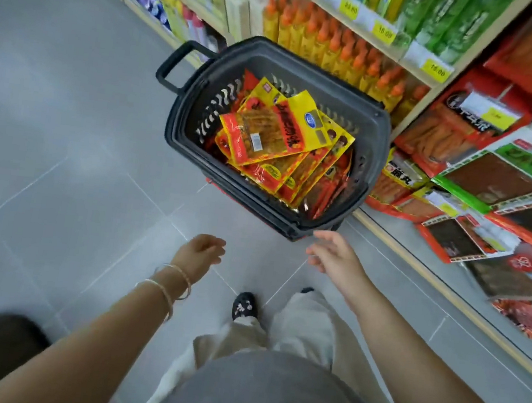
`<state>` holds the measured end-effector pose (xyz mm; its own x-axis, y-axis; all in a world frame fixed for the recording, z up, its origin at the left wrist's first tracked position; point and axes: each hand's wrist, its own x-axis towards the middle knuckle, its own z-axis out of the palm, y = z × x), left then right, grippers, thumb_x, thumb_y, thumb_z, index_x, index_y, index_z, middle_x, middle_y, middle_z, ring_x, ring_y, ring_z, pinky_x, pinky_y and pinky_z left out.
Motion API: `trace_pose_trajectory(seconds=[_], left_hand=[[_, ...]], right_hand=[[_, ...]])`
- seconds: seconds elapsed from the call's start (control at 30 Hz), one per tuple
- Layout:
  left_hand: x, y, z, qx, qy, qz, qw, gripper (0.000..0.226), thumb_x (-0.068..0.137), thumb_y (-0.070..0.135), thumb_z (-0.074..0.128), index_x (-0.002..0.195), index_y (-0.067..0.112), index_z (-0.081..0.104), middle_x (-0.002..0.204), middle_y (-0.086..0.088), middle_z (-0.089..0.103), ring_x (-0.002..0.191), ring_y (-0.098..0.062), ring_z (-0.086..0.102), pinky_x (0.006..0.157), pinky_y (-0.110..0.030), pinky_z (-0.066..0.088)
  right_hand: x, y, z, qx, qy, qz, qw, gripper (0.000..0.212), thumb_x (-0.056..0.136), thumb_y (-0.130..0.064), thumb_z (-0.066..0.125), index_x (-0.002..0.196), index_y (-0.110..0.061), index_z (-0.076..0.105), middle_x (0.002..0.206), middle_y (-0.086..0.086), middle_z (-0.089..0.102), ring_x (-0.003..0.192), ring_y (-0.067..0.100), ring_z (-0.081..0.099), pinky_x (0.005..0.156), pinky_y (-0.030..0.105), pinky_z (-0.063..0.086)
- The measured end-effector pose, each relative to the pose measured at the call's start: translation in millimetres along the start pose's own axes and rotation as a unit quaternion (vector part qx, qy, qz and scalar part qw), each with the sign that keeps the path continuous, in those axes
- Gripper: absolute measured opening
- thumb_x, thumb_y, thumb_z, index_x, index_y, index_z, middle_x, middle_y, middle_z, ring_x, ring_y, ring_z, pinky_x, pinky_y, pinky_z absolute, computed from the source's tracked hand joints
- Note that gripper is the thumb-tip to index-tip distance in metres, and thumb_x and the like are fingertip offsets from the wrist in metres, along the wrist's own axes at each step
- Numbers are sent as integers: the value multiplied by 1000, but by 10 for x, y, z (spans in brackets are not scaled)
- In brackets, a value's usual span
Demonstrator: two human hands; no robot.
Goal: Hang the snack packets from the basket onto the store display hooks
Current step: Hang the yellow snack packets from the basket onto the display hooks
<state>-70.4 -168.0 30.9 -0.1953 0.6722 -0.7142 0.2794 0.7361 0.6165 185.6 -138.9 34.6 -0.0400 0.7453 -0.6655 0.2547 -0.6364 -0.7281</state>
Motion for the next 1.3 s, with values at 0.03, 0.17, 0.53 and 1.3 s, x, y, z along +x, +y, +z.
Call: trace_pose_trajectory(seconds=[0.03, 0.17, 0.53, 1.3], left_hand=[[75, 93, -58, -17, -1, 7, 1000, 19, 92, 10, 49, 107, 11, 61, 107, -7, 63, 92, -19, 61, 76, -26, 44], [446, 419, -157, -59, 8, 6, 998, 17, 93, 13, 48, 103, 18, 61, 108, -5, 64, 98, -19, 61, 80, -29, 47], [1170, 1017, -226, -106, 50, -18, 993, 12, 92, 14, 52, 100, 15, 62, 97, -5, 66, 89, -18, 61, 72, -23, 48], [1779, 1996, -269, 513, 149, 225, 815, 69, 71, 56, 64, 131, 40, 36, 157, -1, 4, 144, -29, -2, 109, -58, -8]], right_hand=[[95, -137, 43, 3, -3, -12, 1000, 18, 94, -17, 52, 105, -30, 54, 90, -5, 67, 70, 2, 64, 66, 15, 47], [660, -576, 130, 28, 2, -7, 1000, 16, 94, -17, 53, 108, -23, 54, 88, -1, 68, 60, -1, 64, 53, 13, 48], [2230, -991, 522, 220, -17, 232, 947, 44, 99, -24, 45, 139, -6, 38, 132, 14, 51, 111, 23, 53, 86, 31, 45], [1780, -2000, 592, -14, 81, -50, 995, 29, 87, -40, 61, 67, -19, 60, 65, -2, 60, 63, 16, 58, 61, 31, 45]])
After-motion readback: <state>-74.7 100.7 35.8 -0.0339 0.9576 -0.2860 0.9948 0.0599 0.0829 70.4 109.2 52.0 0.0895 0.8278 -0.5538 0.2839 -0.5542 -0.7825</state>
